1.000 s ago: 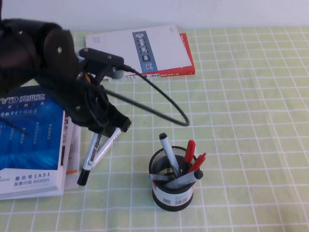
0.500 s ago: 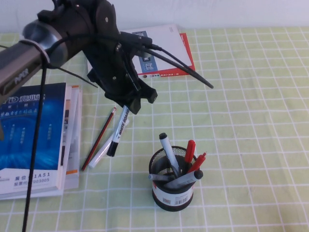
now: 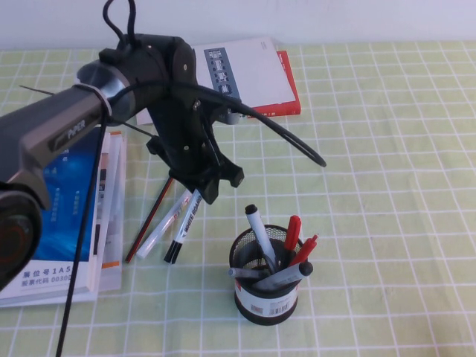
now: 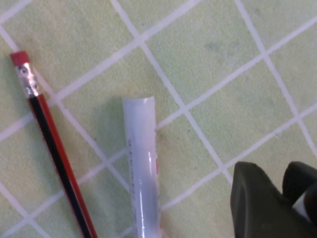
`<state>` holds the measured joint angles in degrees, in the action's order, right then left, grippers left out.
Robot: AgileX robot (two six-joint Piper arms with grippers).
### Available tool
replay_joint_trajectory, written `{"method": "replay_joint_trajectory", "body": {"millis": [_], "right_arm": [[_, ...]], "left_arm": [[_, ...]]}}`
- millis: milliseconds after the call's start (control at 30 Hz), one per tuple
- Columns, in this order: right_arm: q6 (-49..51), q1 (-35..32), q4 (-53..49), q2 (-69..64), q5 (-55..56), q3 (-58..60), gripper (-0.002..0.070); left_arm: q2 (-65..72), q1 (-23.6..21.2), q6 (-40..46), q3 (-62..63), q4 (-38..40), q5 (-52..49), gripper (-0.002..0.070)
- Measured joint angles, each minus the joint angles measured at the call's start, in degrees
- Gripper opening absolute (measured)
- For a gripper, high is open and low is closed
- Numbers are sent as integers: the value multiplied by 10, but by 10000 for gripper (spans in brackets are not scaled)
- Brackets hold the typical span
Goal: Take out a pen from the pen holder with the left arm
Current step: Place the pen on the table
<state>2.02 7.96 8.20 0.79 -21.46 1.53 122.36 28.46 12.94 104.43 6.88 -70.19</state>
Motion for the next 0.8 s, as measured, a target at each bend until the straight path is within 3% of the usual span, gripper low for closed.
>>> {"method": "replay_joint_trajectory", "body": {"millis": [367, 467, 633, 800], "right_arm": [[0, 0, 0, 0, 0, 0, -15], [0, 0, 0, 0, 0, 0, -15], [0, 0, 0, 0, 0, 0, -15], [0, 0, 0, 0, 0, 0, -15]], "left_arm": [[15, -4, 30, 7, 2, 9, 93], [15, -5, 38, 7, 2, 22, 144], [15, -5, 41, 7, 2, 43, 298], [12, -5, 41, 7, 2, 47, 330]]}}
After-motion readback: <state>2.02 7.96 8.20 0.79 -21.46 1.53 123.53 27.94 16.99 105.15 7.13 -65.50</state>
